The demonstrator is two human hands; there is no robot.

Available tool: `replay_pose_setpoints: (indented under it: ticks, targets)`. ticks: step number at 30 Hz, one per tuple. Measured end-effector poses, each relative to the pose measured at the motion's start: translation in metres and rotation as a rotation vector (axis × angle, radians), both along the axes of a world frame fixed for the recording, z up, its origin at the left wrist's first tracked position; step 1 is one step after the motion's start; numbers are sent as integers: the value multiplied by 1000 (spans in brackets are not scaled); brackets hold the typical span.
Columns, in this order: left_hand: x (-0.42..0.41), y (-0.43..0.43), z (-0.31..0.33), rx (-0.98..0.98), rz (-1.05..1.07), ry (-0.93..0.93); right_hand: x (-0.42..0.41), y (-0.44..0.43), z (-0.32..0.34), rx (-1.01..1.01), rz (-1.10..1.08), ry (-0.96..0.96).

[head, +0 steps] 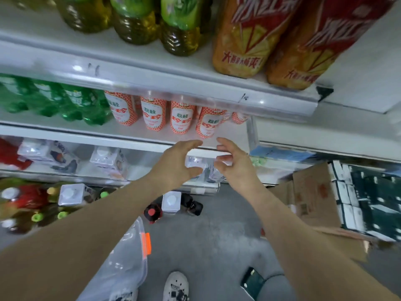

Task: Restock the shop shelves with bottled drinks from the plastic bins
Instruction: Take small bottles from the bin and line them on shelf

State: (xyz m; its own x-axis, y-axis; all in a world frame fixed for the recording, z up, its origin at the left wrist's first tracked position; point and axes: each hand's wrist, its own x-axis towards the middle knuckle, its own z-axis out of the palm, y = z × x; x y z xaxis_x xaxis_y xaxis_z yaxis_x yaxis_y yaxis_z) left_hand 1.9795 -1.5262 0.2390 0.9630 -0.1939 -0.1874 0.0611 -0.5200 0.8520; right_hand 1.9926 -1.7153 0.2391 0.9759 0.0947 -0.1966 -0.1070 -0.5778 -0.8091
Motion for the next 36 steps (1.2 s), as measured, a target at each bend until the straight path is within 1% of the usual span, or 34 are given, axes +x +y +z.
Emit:
replay_pose_setpoints:
  ticks: [3, 7, 13, 17, 20, 23, 28, 36]
  targets:
    - [-32, 7, 46, 6, 1, -15, -27, 4, 44, -71, 65, 19]
    - [-79, 24, 111, 43, 31, -46, -66, 19, 115, -97, 150, 43]
    - [-153, 57, 197, 45, 182, -108, -116, 54, 209, -154, 339, -81]
    - [-191, 85, 241, 69, 283, -188, -135, 84, 252, -159, 470, -167]
    - [-214, 111, 269, 82, 364, -255, -145, 112, 277, -201, 586, -227]
    - [-236, 140, 288, 114, 437, -305, -153, 144, 292, -225, 672, -296]
    - [-278, 208, 299, 208, 546, -348, -170, 213, 310, -249, 814, -351]
    - [-362, 340, 312, 237, 696, -333, -232, 366, 327, -229, 952, -410]
